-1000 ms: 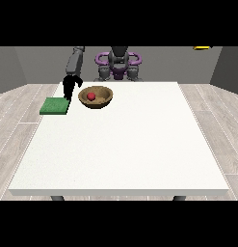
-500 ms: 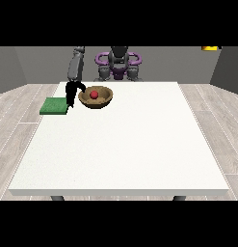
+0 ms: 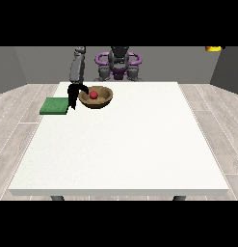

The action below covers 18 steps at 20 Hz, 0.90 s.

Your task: Pick the cup and pour the ball into the bowl, then pick the bowl and place it on the pad

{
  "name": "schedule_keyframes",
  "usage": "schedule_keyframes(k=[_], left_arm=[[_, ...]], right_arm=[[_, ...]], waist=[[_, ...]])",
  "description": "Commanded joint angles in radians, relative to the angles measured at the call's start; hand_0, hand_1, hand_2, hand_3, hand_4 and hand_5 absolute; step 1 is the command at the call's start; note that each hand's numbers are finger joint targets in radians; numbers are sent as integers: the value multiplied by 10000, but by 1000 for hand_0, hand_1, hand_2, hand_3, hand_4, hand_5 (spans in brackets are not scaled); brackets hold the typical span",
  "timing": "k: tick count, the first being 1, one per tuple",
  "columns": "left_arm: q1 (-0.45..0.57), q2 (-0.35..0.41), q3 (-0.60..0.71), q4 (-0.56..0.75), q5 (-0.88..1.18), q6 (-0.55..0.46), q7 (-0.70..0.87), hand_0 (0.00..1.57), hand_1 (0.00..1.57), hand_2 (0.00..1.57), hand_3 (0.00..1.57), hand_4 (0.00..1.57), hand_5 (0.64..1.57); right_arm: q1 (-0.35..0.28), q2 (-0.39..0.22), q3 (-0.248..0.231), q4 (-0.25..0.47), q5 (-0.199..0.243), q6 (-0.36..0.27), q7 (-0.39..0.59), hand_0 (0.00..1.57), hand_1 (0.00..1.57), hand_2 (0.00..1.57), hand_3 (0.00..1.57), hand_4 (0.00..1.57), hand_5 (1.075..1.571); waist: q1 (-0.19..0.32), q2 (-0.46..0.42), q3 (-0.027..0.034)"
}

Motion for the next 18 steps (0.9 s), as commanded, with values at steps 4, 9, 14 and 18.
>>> schedule_keyframes(k=[4,9,14,18], left_arm=[[140,444,211,195,263,-302,-16,0,0,0,0,1024,1545],[44,742,473,-111,773,-734,35,0,0,0,0,1018,1533],[-135,891,589,-36,911,-700,163,0,0,0,0,1071,1523],[-61,737,591,72,958,-660,87,0,0,0,0,1143,1520]], right_arm=[[-680,952,394,381,271,-1088,188,0,0,0,0,472,1547],[450,-55,-283,1263,299,-1809,817,1482,1482,1571,449,621,1491],[987,-780,6,844,1006,-2572,874,1571,1571,1571,1566,903,1495],[812,-1060,236,247,1304,-3424,1444,1571,1571,1571,1365,960,1536]], waist=[[58,21,204],[494,709,209],[361,820,183],[540,641,162]])
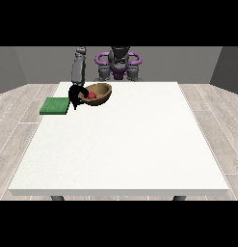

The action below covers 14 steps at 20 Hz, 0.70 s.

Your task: Pick the cup and pour the ball into the bowl, then pick the bowl and place it on the pad

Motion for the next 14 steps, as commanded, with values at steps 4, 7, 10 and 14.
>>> schedule_keyframes(k=[4,7,10,14], left_arm=[[349,20,48,621,108,-94,371,0,0,0,0,1186,1526],[773,53,226,860,-40,-212,-173,0,0,0,0,1194,1528],[824,618,647,1449,16,-372,-325,0,0,0,0,1200,1540],[1624,710,768,1987,-304,-590,-1052,0,0,0,0,1203,1540]], right_arm=[[435,-1781,465,-29,1131,-1425,3202,1571,1571,1571,1248,1012,1546],[208,-2200,665,-453,1051,-1238,4355,1571,1571,1571,1068,1024,1554],[-31,-2969,707,-911,878,-481,5263,1571,1571,1571,969,1046,1557],[-349,-4023,1092,-1553,1194,230,6677,1571,1571,1571,724,1050,1563]], waist=[[-372,-762,201],[-564,-841,203],[-1145,-757,228],[-1637,-1230,241]])
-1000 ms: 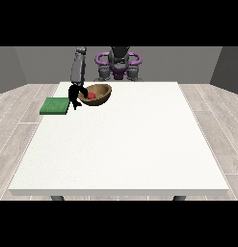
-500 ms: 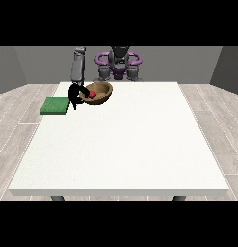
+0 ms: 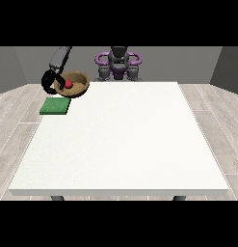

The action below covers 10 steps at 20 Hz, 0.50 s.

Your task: Pick the cup and pour the ball into the bowl, then pick the bowl and place it on the pad

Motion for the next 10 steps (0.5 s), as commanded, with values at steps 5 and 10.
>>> schedule_keyframes(k=[5,10], left_arm=[[638,652,521,898,104,-423,-701,0,0,0,0,1206,1543],[633,237,114,573,-59,-65,-1158,0,0,0,0,1203,1546]], right_arm=[[-590,-2074,-712,-228,-490,1584,1426,1571,1571,1571,671,1067,1566],[-1291,-2187,-832,437,-209,1319,1577,1571,1571,1571,381,1123,1568]], waist=[[-827,-137,19],[-435,466,22]])
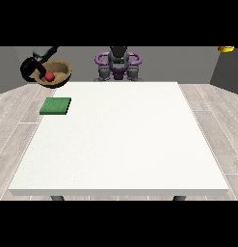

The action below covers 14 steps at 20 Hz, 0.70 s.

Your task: Pick the cup and pour the ball into the bowl, then pick the bowl and place it on the pad

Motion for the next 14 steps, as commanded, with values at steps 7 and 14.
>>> schedule_keyframes(k=[7,14], left_arm=[[6,515,132,575,185,-560,-1133,0,0,0,0,1215,1552],[-173,1187,451,1101,453,-920,-1510,0,0,0,0,1205,1555]], right_arm=[[-1180,-143,-697,853,-312,-44,-253,1571,1571,1571,430,1069,1564],[-1351,570,-805,1385,-469,-222,-998,1571,1571,1571,537,1017,1571]], waist=[[307,1157,4],[348,1710,3]])
